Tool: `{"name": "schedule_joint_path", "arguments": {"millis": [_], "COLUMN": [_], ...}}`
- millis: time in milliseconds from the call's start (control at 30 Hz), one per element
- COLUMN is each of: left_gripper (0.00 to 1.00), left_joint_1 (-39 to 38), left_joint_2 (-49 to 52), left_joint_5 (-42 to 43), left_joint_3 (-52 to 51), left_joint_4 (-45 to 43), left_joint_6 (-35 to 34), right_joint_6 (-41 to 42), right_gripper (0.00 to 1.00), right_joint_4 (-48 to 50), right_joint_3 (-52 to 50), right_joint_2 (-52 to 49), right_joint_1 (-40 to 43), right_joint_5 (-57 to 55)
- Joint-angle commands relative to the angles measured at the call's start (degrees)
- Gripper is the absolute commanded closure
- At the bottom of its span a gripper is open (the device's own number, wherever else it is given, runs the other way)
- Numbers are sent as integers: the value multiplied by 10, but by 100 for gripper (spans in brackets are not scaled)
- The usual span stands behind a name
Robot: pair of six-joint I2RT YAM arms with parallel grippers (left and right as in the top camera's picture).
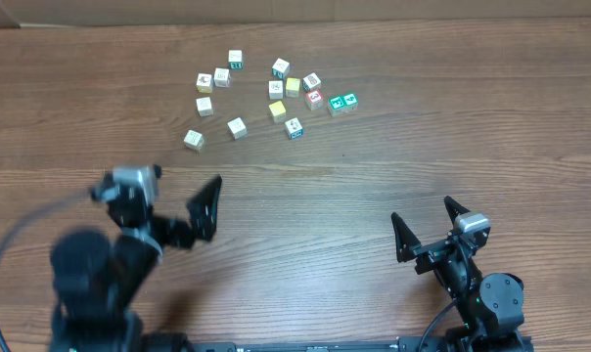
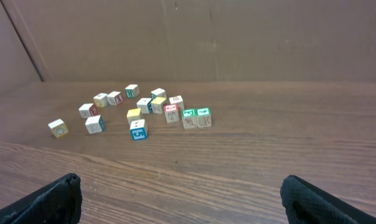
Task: Form a circle
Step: 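Swing the left arm up and over the block cluster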
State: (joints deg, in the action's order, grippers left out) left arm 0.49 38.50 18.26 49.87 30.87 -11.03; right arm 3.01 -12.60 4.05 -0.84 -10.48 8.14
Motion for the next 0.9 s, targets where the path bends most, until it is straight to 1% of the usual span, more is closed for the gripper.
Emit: {"name": "schedule_joint_path", "arguments": {"millis": [0, 200, 267, 333, 533, 733, 800, 867], "left_gripper": [0, 0, 0, 0, 0, 0, 0, 0], "left_joint_1": [2, -14, -28, -38, -40, -40, -40, -43], "left_joint_2": [117, 315, 367, 414, 502, 578, 601, 623], "left_joint_5": [-82, -151, -181, -185, -105, -71, -80, -113], "left_joint_3": [122, 344, 402, 441, 452, 452, 452, 455], "left_joint_4": [48, 166, 200, 209, 187, 136, 116, 108], "left_joint_6": [49, 48, 49, 48, 44, 33, 13, -24], "right_joint_6": [2, 2, 2, 2, 2, 2, 2, 2], "right_gripper": [0, 0, 0, 0, 0, 0, 0, 0], "right_joint_4": [3, 3, 3, 3, 3, 3, 3, 3], "right_joint_3": [-2, -2, -2, -2, -2, -2, -2, -2], "right_joint_2": [7, 7, 7, 7, 7, 7, 7, 7], "right_joint_1": [4, 4, 4, 4, 4, 4, 4, 4], "right_joint_5": [1, 1, 1, 1, 1, 1, 1, 1]}}
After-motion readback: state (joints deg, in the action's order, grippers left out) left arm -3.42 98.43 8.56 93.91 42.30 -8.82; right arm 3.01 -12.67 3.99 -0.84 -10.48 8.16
